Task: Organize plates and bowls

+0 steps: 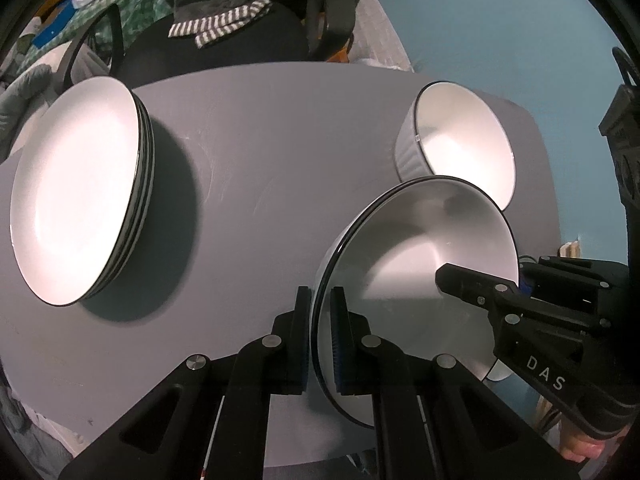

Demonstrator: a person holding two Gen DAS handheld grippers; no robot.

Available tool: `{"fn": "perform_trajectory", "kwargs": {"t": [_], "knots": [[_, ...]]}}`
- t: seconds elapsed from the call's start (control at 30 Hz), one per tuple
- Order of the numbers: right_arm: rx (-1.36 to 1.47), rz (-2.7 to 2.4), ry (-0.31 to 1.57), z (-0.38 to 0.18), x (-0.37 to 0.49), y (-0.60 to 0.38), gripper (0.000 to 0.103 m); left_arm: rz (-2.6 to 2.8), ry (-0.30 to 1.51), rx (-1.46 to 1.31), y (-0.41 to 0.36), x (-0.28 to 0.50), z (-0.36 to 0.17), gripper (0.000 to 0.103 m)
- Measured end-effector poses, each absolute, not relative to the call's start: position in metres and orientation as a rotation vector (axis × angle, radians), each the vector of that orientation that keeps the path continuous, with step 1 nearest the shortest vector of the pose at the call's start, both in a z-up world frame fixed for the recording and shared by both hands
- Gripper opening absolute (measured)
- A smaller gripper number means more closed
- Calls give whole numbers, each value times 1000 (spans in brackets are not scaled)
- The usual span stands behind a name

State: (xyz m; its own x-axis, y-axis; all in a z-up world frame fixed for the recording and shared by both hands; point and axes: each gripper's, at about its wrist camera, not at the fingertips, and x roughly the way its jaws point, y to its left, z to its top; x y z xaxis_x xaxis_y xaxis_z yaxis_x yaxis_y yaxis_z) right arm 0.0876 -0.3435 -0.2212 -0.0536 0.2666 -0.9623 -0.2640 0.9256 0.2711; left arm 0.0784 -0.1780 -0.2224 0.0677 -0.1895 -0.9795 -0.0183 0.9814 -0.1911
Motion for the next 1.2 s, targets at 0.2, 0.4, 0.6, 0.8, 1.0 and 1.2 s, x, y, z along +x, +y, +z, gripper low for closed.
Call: {"fn": "perform_trajectory", "kwargs": {"t": [0.2, 0.4, 0.6, 0.8, 1.0, 1.2], "knots": [[10, 411, 1550, -210, 81, -348, 8, -149, 1480, -163, -179, 83, -202, 8], [30, 393, 1527, -197, 82, -351, 8, -170, 1466, -180, -170, 91, -195, 8], [58, 364, 1505, -187, 89, -360, 8, -198, 1445, -160, -184, 107, -181, 8], [68, 331, 1488, -182, 102, -371, 8, -212, 1437, -123, -202, 123, -180, 8], [66, 305, 1487, -186, 115, -382, 8, -212, 1450, -128, -212, 138, -190, 8], [90, 296, 1505, -194, 125, -391, 8, -205, 1451, -113, -222, 152, -195, 8]]}}
